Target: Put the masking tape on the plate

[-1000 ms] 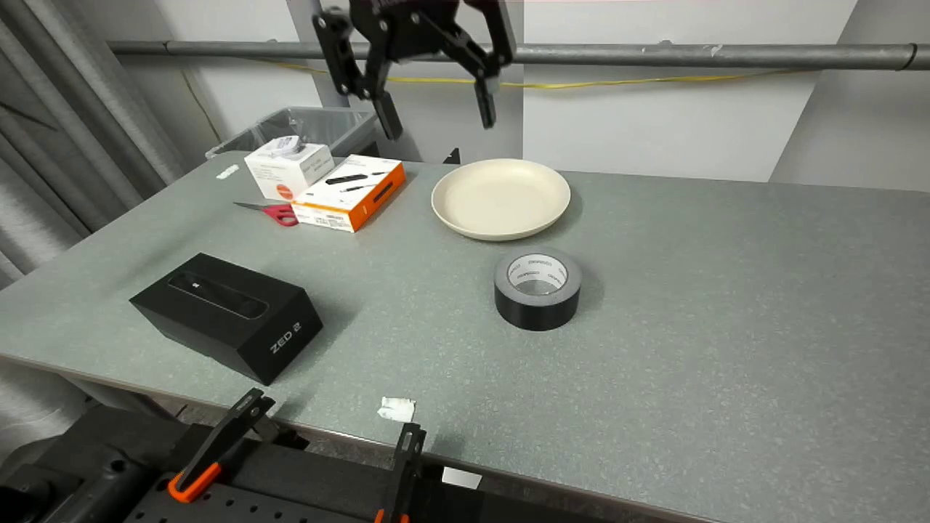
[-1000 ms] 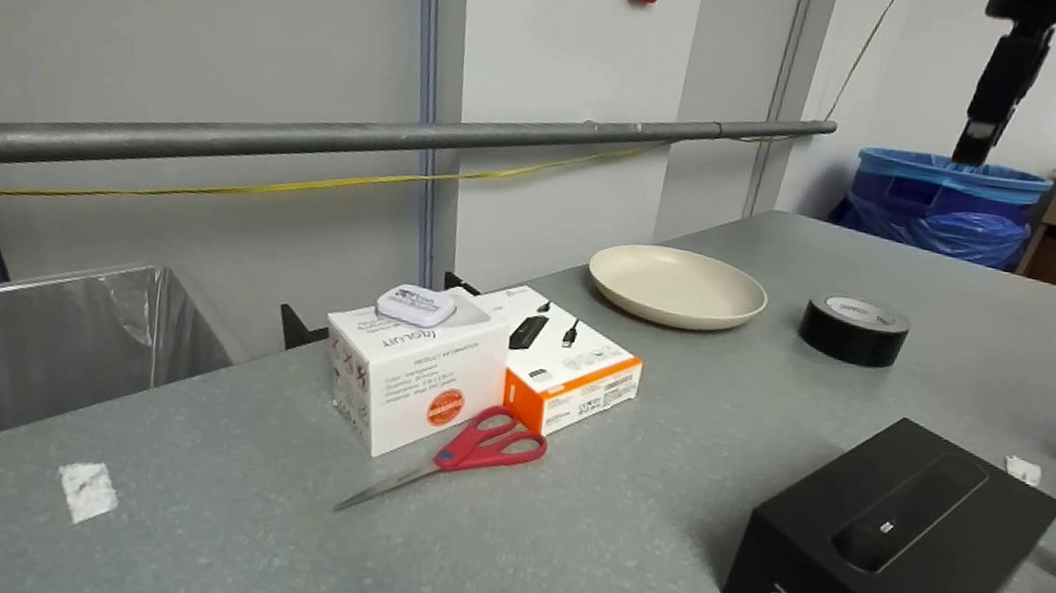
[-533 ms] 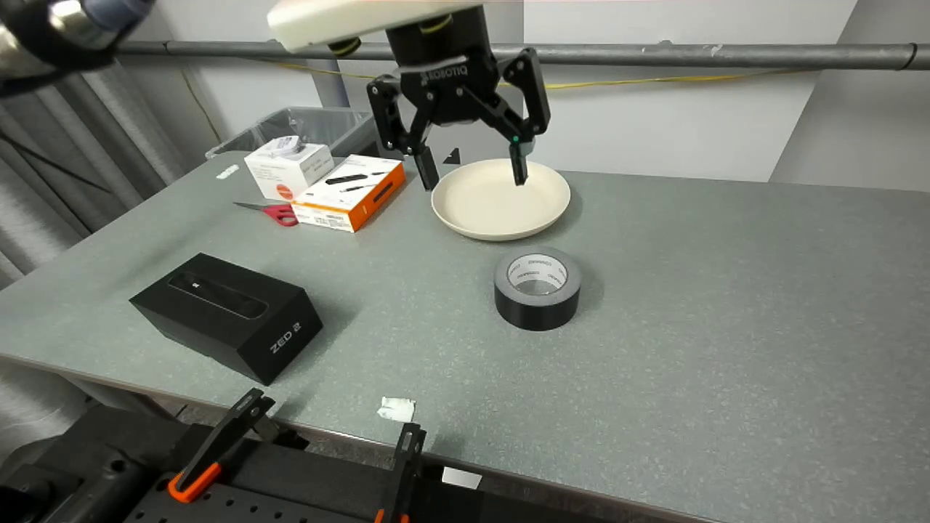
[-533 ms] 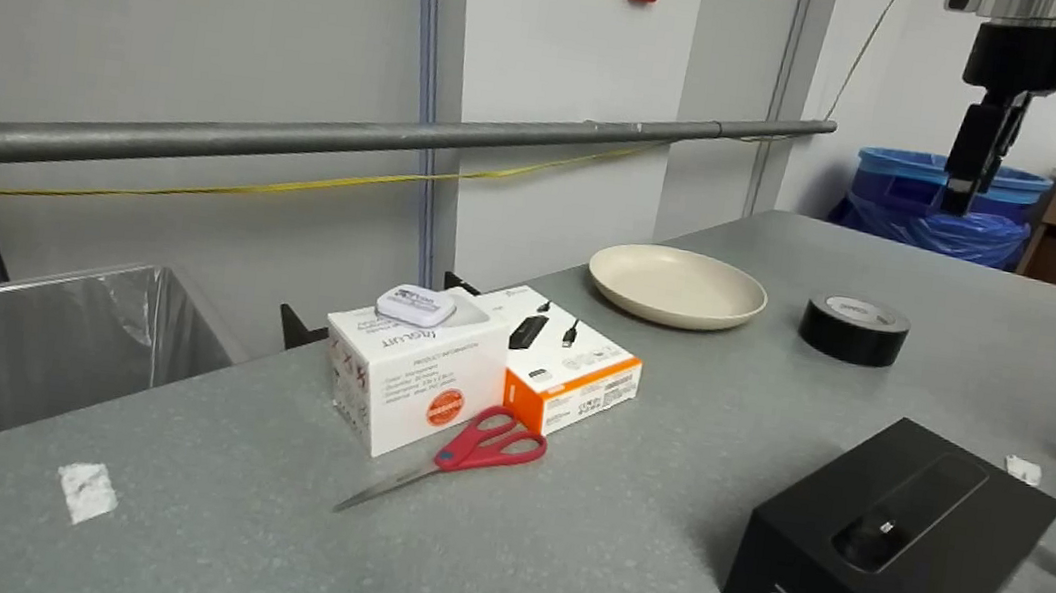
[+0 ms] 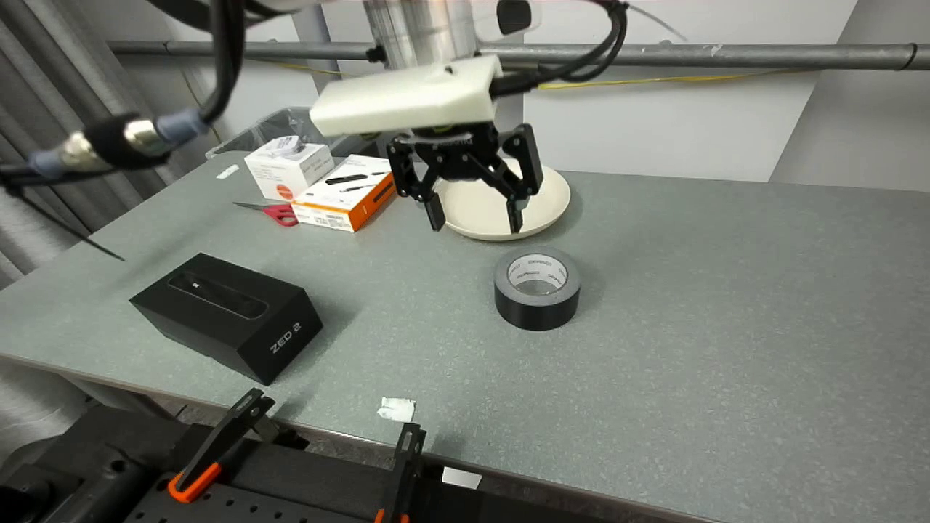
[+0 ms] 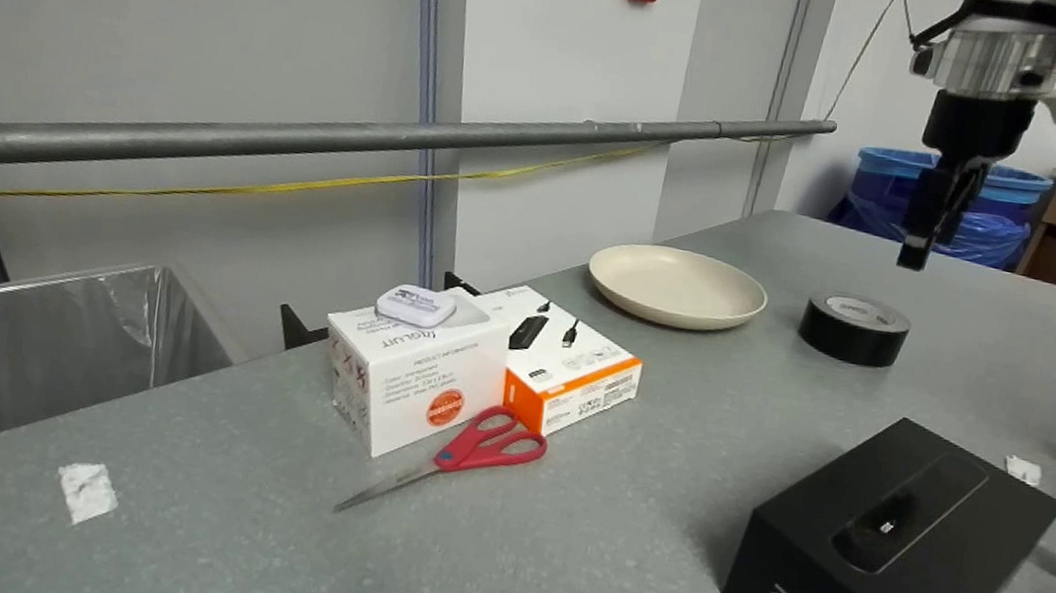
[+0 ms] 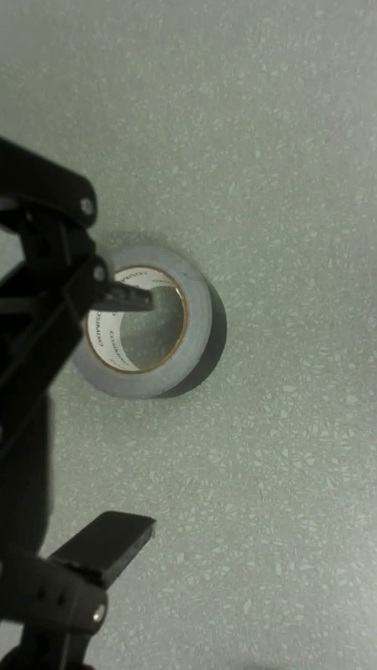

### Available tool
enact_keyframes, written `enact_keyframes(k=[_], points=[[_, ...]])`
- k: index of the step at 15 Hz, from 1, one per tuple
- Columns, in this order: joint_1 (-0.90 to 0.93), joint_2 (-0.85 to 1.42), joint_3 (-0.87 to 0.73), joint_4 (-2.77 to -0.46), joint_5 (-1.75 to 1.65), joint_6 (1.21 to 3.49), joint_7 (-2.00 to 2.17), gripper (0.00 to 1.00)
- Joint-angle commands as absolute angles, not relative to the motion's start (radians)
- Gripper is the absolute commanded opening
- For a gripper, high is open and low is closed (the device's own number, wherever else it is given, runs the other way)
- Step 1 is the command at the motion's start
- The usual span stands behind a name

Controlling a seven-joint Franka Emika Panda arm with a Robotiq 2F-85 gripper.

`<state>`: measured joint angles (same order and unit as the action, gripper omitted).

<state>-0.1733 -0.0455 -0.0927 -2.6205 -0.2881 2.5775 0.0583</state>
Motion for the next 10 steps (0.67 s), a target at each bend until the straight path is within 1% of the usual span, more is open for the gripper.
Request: enact_keyframes(k=[1,6,10], points=[[-0.161,0.163,-0.112,-2.547,-0.291,2.715,0.11,1.0],[-0.129,0.336,-0.15,-2.462,-0.265,2.816,0.124,1.0],[-0.131,0.434,-0.138,-2.394,-0.192,2.827,0.092,1.0]])
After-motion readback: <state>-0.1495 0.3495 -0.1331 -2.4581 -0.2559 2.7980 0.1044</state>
